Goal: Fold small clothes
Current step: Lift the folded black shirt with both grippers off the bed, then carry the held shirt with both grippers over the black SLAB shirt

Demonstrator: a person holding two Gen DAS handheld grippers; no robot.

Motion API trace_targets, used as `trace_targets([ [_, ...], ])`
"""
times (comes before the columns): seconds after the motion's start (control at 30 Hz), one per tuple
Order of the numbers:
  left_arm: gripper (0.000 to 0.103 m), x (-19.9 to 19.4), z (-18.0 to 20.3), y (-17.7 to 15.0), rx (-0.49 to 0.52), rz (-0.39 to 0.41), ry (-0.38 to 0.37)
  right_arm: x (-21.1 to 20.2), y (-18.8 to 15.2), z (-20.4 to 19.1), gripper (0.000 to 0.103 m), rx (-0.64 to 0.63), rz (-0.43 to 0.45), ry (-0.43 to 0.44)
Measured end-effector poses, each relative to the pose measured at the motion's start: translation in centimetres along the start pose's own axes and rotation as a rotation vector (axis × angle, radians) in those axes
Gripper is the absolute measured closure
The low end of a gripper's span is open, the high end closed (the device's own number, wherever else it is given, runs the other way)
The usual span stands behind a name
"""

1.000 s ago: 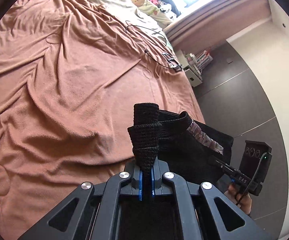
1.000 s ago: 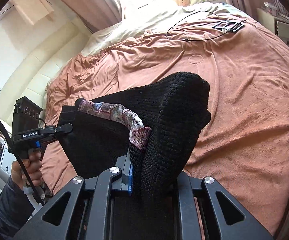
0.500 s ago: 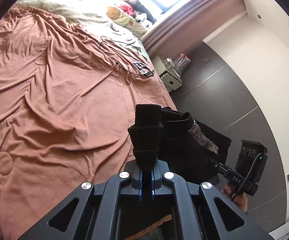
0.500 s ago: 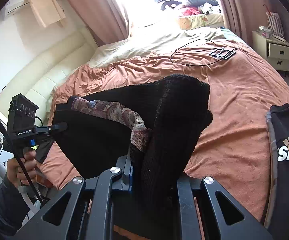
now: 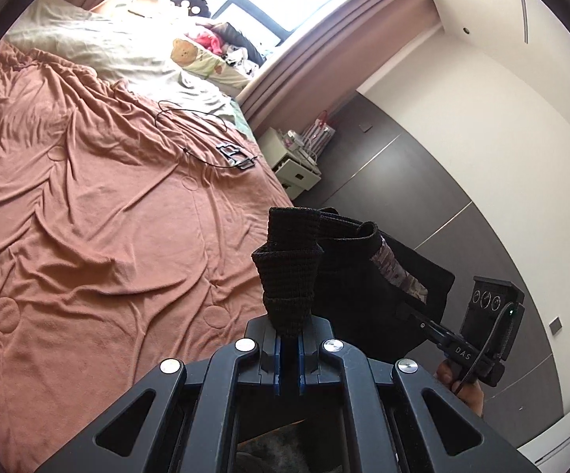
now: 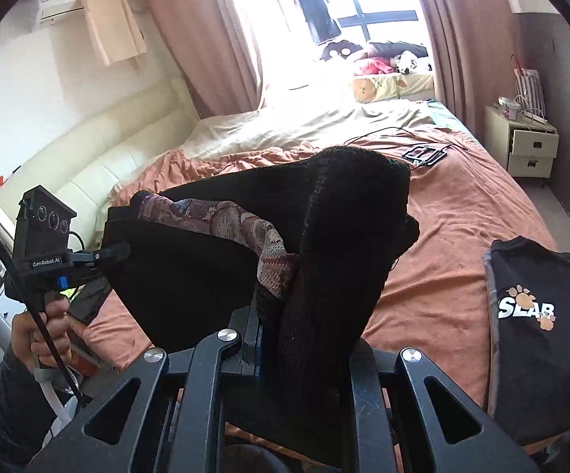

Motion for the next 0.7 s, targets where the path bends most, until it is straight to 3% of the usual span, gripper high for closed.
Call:
trace_targets([
  [0.3, 0.098, -0.2, 6.6, -0.6, 0.039, -0.029, -0.103, -9.5, 0.0, -1.1, 0.092, -0.029, 0.052, -0.094],
  [0.7, 0.098, 3.8, 17.0, -2.5, 0.120, -0.093, -0.271, -19.7, -0.3, -1.1, 0.092, -0.066, 0.154, -0.222],
])
Point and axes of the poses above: each gripper's, at about its wrist camera, not at the fingertips, and x roughly the way its jaws point, z to its right, y to its top, the point moved 5 cm from there along x, roughly the way its jaws point, and after that the axes turned 12 degrees about z, right-handed, at the moved point
